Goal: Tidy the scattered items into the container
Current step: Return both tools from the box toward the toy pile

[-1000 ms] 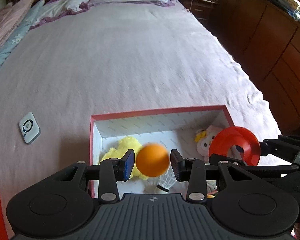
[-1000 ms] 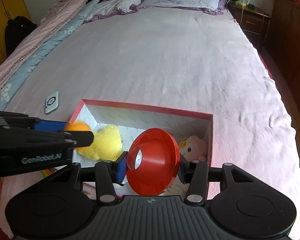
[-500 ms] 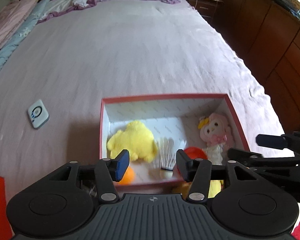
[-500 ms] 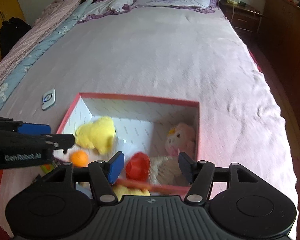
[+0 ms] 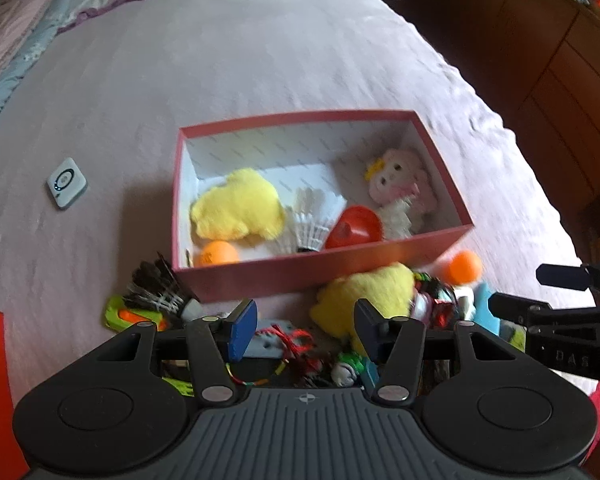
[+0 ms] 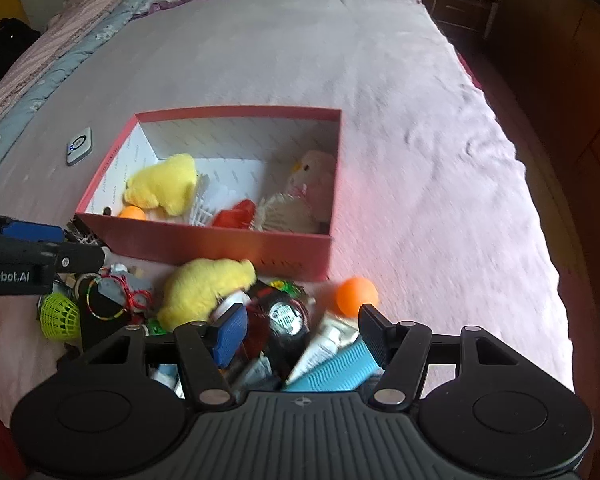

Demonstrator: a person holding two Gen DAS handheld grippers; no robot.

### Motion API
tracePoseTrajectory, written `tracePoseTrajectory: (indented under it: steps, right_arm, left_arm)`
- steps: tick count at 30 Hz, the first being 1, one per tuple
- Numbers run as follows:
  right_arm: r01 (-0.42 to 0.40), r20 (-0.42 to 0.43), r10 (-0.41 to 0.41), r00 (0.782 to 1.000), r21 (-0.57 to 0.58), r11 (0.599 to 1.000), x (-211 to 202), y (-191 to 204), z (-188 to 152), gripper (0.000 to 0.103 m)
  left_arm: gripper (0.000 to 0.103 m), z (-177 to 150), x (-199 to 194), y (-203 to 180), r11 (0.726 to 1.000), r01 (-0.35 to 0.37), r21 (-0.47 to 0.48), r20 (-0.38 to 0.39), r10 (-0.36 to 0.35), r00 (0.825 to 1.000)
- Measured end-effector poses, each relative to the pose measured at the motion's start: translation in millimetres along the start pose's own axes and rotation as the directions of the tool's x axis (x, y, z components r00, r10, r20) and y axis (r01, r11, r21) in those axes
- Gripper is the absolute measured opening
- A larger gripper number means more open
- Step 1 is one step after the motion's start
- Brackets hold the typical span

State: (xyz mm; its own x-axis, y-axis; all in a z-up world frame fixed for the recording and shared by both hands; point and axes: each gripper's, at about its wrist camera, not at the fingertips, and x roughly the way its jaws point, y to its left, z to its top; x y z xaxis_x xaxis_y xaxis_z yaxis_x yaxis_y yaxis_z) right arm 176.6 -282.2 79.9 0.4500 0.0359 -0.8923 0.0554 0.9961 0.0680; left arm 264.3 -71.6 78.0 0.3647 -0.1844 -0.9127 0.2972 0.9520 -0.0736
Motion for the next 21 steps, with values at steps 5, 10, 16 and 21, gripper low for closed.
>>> tracePoseTrajectory:
  steps: [5,10,16,21]
  right_arm:
    - [0.005,0.005,-0.005,1.0,0.006,1.0,3.0,-7.2,-8.7,0.064]
    - [0.014,0.002,-0.014,1.0,0.003,1.0,18.1,-17.8,-9.2,0.064]
    - [0.012,-0.015,-0.012,1.0,0.025,1.0,42.8,-32.2,-8.3,0.064]
    - [0.011,-0.04,-0.01,0.999,0.019,1.0,64.5,-41.2,-8.2,0.064]
  left_arm:
    - [0.055,-9.2,0.9,-14.3,1.0,0.005,0.031,-0.009,-0.004,1.0]
    - [0.055,-15.6,10.9,-27.5,0.998,0.007,0.056,-0.03,-0.005,1.0]
    - [0.055,-13.9,34.1,-41.8,0.998,0.02,0.062,-0.052,-0.017,0.998]
    - [0.055,-9.3,54.6,-48.5,0.997,0.014,0.077,-0.073,-0.008,0.997]
